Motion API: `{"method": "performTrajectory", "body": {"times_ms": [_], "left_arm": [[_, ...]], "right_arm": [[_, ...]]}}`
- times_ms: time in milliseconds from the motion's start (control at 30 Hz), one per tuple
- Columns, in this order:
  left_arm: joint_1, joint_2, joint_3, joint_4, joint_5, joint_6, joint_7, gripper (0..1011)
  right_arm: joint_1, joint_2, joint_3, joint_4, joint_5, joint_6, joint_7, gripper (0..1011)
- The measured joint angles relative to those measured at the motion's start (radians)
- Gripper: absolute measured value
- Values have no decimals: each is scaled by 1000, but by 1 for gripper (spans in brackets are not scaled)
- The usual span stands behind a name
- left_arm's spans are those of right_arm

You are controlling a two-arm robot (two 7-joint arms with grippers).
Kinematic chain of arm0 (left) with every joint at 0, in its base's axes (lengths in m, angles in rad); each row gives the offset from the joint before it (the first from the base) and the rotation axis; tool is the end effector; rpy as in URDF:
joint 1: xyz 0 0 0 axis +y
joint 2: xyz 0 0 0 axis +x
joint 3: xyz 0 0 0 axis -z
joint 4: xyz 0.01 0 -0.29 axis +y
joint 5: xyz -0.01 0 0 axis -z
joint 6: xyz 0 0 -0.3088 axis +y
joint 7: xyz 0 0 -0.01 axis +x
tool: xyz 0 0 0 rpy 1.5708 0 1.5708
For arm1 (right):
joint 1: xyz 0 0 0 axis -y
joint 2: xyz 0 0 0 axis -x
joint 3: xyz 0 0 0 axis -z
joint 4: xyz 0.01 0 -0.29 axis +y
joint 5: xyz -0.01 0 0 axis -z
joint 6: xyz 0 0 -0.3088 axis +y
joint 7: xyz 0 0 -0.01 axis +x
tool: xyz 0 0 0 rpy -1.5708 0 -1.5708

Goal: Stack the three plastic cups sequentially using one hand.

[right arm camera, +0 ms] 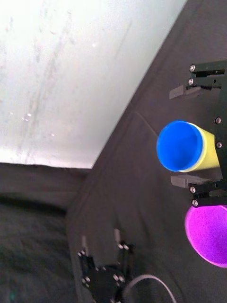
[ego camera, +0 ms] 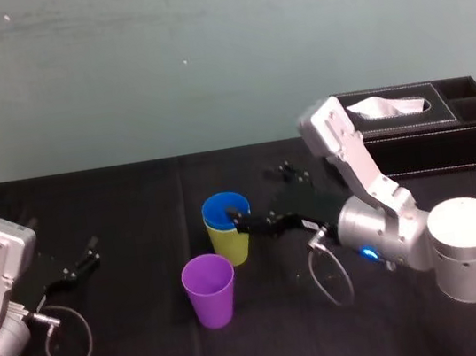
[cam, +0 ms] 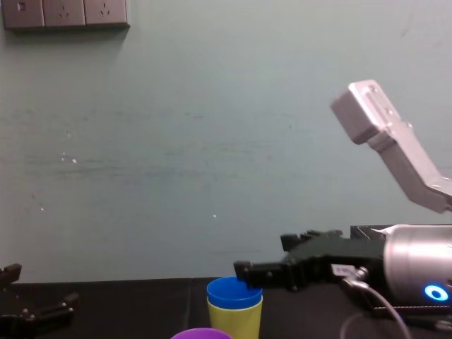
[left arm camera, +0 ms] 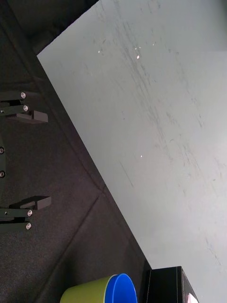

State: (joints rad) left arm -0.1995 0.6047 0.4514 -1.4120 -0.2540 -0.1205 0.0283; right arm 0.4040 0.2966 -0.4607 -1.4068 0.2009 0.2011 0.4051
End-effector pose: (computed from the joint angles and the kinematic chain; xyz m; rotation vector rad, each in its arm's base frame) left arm 0.3581 0.0827 -0.3023 0.3044 -0.2849 1.2480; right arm 0.4149 0.0340 -0.2363 -0.2492 -0.0790 -0.8118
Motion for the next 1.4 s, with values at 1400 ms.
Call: {"method": "performTrajectory", "body": {"times_ms": [1400], "left_arm": [[0,0,0,0,0,0,0,1000]], "right_arm": [[-103,142,-129,-192,59,205,102,1002]]}}
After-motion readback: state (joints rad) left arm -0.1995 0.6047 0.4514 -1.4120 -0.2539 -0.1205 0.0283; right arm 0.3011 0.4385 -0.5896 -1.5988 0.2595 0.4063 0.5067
